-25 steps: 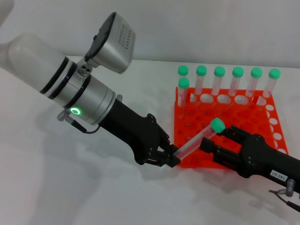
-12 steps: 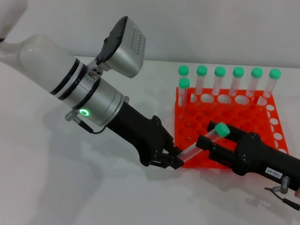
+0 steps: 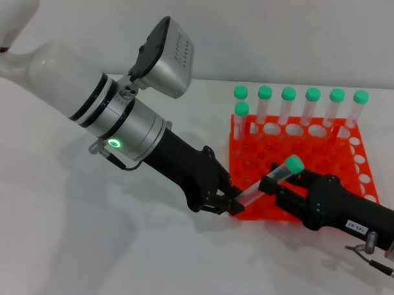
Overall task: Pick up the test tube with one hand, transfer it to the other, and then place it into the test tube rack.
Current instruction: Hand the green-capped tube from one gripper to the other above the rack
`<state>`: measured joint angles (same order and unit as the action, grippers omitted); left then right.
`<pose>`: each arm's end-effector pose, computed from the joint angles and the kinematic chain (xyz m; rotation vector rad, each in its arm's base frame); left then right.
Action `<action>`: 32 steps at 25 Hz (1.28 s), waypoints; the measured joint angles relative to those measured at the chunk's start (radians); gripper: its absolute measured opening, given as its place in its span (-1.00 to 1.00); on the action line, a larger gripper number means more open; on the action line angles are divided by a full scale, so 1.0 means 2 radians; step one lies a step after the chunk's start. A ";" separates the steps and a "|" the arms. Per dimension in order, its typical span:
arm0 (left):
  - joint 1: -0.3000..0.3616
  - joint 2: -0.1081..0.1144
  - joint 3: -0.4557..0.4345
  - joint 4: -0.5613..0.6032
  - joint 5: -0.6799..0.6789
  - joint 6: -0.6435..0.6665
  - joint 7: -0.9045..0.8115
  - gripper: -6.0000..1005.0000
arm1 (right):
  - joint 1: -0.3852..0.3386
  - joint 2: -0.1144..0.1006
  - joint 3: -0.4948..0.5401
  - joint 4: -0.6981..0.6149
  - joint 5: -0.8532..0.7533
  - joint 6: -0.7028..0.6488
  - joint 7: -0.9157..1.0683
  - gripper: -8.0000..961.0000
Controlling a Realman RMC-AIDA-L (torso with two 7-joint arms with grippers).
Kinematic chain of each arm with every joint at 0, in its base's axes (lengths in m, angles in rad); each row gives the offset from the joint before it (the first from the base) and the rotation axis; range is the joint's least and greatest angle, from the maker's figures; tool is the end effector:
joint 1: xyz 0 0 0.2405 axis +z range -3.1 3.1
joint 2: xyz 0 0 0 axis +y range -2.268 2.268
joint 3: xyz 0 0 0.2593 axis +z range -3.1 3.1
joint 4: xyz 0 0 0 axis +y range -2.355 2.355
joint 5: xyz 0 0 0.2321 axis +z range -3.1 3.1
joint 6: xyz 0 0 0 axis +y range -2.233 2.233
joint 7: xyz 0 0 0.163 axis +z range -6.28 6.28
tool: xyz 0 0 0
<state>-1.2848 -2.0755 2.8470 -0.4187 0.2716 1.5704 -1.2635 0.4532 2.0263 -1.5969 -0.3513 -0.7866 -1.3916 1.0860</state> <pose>-0.1505 0.4140 -0.0705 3.0385 0.1474 0.0347 0.2443 0.3339 -0.0708 -2.4833 0.6954 1.1932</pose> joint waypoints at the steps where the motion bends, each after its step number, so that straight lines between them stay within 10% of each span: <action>1: 0.000 0.000 0.000 0.000 -0.001 -0.001 0.000 -0.60 | 0.000 0.000 0.000 0.000 0.000 0.001 0.000 -0.15; 32: -0.005 -0.001 0.000 0.009 -0.002 -0.029 0.007 -0.60 | 0.006 -0.001 0.000 -0.003 0.000 0.016 0.003 -0.54</action>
<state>-1.2947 -2.0770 2.8472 -0.4006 0.2669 1.5124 -1.2500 0.4659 2.0247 -1.5963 -0.3570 -0.7868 -1.3600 1.0912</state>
